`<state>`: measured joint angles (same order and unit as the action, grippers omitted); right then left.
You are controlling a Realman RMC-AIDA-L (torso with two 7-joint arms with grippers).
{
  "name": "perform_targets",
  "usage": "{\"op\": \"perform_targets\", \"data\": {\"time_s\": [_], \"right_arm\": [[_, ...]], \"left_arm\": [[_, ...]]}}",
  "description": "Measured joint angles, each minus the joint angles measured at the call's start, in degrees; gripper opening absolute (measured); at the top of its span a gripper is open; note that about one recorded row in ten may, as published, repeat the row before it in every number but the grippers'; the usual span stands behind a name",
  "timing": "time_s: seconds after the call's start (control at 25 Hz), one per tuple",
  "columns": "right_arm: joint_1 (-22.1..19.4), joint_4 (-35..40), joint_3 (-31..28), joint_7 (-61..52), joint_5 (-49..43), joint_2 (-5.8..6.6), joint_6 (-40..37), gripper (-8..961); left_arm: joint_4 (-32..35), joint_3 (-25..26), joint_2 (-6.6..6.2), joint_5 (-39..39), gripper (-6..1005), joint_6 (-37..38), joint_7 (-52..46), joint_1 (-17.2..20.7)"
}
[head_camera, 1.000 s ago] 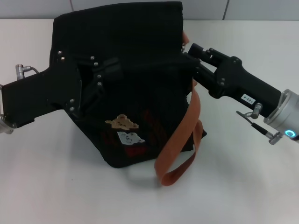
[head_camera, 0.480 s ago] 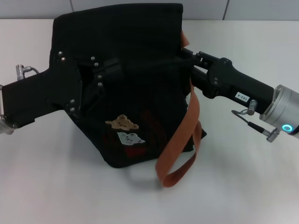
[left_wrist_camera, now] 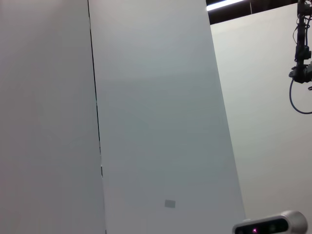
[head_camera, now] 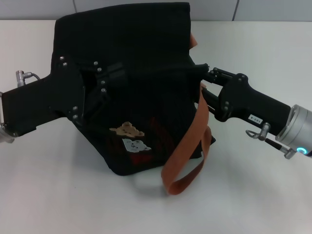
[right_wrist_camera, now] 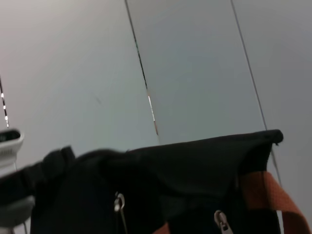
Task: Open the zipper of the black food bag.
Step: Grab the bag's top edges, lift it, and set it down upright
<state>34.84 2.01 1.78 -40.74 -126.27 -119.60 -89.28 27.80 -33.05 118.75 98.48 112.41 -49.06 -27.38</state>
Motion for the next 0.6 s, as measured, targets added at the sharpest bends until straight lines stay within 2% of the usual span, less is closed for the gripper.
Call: {"op": "perform_targets", "data": {"time_s": [0.24, 0.6], "right_arm": [[-0.5, -3.1, -0.7, 10.0, 0.6, -0.11, 1.9, 413], [-3.1, -9.9, -8.2, 28.4, 1.2, -0.16, 5.1, 404]], "left_arm": [[-0.2, 0.0, -0.02, 0.1, 28, 0.0, 0.0, -0.3], [-0.2, 0.0, -0.02, 0.1, 28, 0.1, 0.0, 0.0]]}}
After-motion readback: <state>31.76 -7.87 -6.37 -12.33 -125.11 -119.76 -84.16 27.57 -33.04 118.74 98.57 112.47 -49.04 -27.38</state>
